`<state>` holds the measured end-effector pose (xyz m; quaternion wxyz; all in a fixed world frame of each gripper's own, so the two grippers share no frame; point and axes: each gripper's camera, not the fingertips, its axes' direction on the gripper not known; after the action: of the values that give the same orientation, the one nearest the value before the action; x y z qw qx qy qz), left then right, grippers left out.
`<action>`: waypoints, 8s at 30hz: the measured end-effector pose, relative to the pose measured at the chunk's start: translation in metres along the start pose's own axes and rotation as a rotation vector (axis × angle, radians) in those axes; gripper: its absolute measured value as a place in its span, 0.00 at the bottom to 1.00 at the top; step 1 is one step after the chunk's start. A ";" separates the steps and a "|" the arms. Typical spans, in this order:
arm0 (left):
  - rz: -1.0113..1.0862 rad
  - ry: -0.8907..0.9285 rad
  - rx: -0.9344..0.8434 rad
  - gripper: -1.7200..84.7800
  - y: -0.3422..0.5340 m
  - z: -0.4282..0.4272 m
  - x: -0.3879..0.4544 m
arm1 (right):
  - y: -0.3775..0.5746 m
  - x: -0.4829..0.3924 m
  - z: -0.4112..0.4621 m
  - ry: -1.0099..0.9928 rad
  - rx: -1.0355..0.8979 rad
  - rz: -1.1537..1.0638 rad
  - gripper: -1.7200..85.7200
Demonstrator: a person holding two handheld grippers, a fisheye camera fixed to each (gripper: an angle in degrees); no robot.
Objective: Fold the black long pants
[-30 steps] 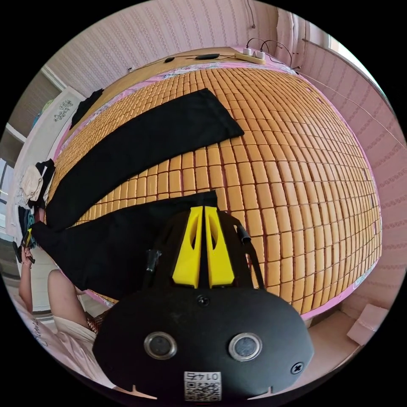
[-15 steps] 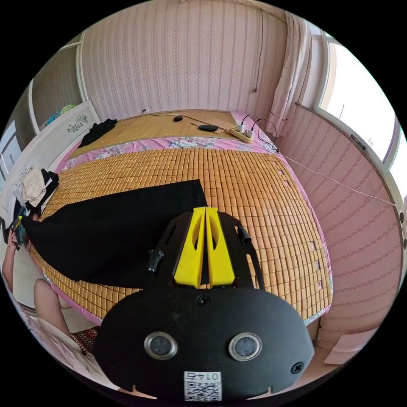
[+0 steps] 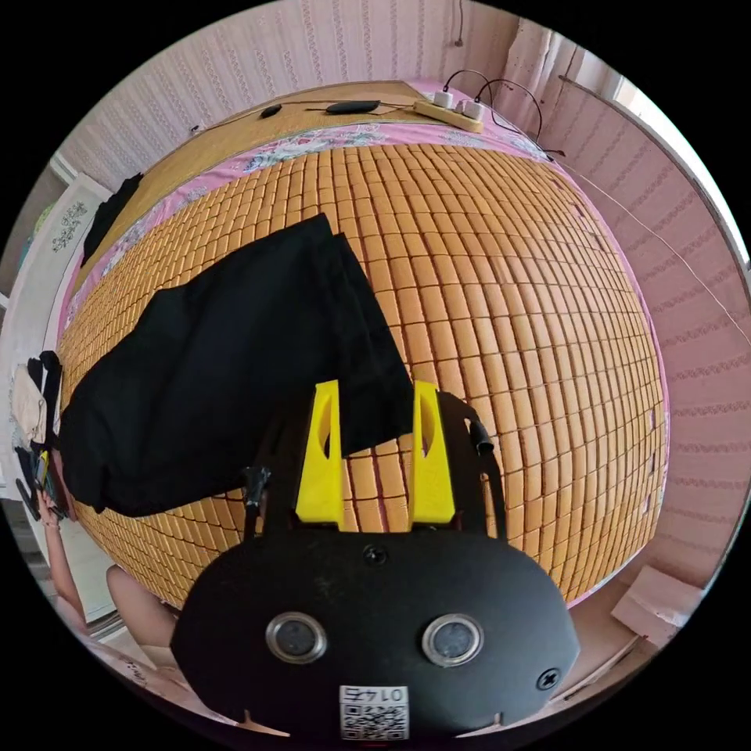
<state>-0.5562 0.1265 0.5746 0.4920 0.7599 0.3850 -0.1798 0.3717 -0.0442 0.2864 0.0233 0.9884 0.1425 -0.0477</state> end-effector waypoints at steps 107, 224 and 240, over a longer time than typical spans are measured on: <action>0.663 0.191 -0.192 0.25 0.099 -0.059 -0.197 | 0.001 -0.881 0.106 -0.472 -0.277 -1.453 0.05; 1.086 0.181 -0.593 0.01 0.433 0.154 0.278 | 0.093 -0.424 0.078 -0.094 -0.260 -0.992 0.01; 1.007 0.246 -0.504 0.01 0.399 0.117 0.234 | 0.169 -0.144 0.015 -0.226 0.128 -0.179 0.12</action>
<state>-0.0900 0.0304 0.6124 0.6343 0.7242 0.0611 0.2634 0.2804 -0.2471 0.2911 -0.0283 0.9594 0.2233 -0.1697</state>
